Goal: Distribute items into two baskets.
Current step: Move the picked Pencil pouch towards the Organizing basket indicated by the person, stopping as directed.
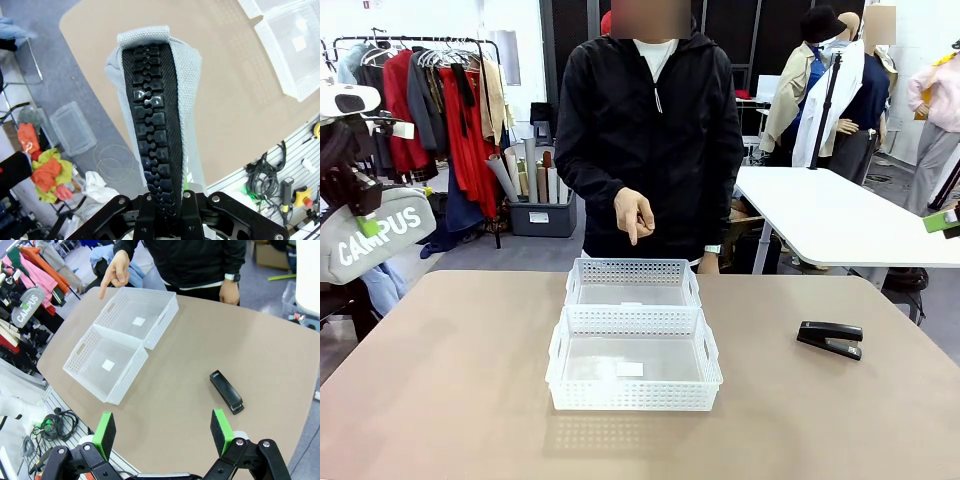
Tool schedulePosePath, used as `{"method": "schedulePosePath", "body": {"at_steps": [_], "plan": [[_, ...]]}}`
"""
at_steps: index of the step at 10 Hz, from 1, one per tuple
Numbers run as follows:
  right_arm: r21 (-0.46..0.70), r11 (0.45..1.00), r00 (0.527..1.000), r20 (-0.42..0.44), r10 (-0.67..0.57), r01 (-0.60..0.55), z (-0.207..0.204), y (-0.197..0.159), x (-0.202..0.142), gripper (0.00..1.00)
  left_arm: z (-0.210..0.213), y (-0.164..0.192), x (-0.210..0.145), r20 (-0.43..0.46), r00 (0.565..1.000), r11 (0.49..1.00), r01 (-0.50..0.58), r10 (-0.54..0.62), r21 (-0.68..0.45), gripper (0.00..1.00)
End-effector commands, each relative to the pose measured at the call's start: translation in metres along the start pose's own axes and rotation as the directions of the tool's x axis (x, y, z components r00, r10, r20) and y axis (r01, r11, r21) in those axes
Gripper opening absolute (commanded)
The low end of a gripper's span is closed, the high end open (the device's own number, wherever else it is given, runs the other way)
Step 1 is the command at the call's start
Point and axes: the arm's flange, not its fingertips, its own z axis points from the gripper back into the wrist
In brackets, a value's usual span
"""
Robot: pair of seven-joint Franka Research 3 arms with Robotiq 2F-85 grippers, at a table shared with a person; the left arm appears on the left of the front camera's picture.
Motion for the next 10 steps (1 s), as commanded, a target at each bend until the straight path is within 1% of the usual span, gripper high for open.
{"method": "schedulePosePath", "body": {"at_steps": [1, 10], "plan": [[0.014, 1.0, 1.0, 0.016, 0.011, -0.011, 0.0004, 0.0, 0.0012, 1.0, 0.0026, 0.0007, -0.0011, 0.007, 1.0, 1.0, -0.002, 0.002, 0.004, 0.0], [0.014, 1.0, 1.0, 0.016, 0.011, -0.011, 0.0004, 0.0, 0.0012, 1.0, 0.0026, 0.0007, -0.0011, 0.007, 1.0, 1.0, -0.002, 0.002, 0.004, 0.0]]}}
